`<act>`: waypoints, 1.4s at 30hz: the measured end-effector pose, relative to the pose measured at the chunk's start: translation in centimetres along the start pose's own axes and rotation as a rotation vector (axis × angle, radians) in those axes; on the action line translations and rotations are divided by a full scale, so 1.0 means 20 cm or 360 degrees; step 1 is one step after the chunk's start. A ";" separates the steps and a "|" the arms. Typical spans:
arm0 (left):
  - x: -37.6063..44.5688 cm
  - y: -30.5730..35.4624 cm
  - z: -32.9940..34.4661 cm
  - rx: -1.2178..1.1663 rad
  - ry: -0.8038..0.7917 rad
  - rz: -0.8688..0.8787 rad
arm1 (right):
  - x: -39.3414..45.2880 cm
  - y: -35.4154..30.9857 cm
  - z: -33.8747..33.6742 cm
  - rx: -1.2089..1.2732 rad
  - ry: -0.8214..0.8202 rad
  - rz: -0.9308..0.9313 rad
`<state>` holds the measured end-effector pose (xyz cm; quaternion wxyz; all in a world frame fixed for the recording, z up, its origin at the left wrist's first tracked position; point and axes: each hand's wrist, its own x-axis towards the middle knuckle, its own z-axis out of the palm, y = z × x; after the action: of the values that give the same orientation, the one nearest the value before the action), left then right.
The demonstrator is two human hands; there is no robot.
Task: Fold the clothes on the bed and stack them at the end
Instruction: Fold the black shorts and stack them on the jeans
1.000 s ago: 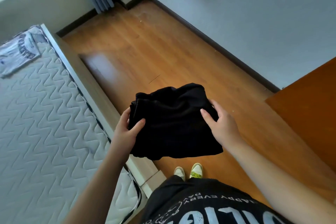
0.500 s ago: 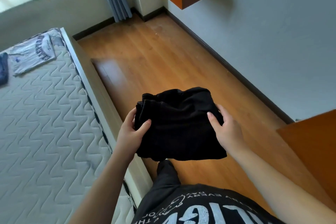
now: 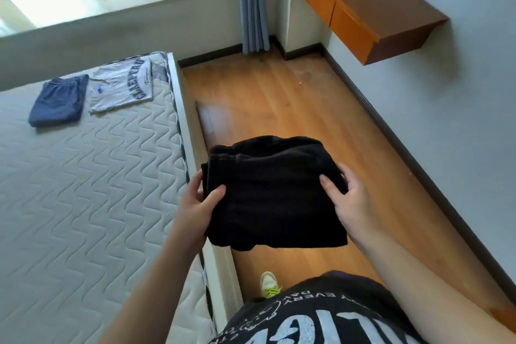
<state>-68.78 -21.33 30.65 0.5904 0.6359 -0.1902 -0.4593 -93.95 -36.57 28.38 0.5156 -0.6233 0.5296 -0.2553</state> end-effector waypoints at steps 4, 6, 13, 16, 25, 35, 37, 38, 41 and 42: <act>0.23 0.13 -0.01 -0.0057 0.0040 -0.0001 | 0.29 -0.10 0.06 0.0058 -0.0076 0.0039; 0.37 0.17 0.02 -0.0068 0.0057 -0.0021 | 0.45 -0.11 0.07 0.0117 -0.0122 0.0069; 0.96 0.42 0.26 -0.0042 0.0030 0.0006 | 1.15 -0.14 0.12 0.0284 -0.0203 0.0251; 1.19 0.56 0.37 -0.0053 0.0039 0.0017 | 1.44 -0.22 0.10 0.0363 -0.0276 0.0290; 1.71 0.88 0.39 -0.0238 0.0165 0.0094 | 2.10 -0.44 0.38 0.0847 -0.0619 0.0550; 2.33 1.02 -0.22 -0.0316 0.0454 0.0075 | 2.76 -0.86 0.92 0.0543 -0.0585 0.0219; 2.44 1.04 -0.35 -0.0343 0.0498 0.0037 | 2.87 -0.96 1.04 0.0425 -0.0558 0.0140; 2.51 1.06 -0.40 -0.0362 0.0507 0.0024 | 2.92 -1.01 1.10 0.0368 -0.0531 0.0089; 2.70 1.13 -0.55 -0.0367 0.0511 0.0014 | 3.06 -1.13 1.25 0.0253 -0.0485 -0.0014; 2.77 1.15 -0.58 -0.0355 0.0514 0.0005 | 3.10 -1.16 1.29 0.0238 -0.0469 -0.0033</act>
<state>-24.48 -63.34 30.56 0.6807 0.6316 -0.0419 -0.3687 -43.31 -86.38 26.62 0.6301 -0.6193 0.4212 -0.2052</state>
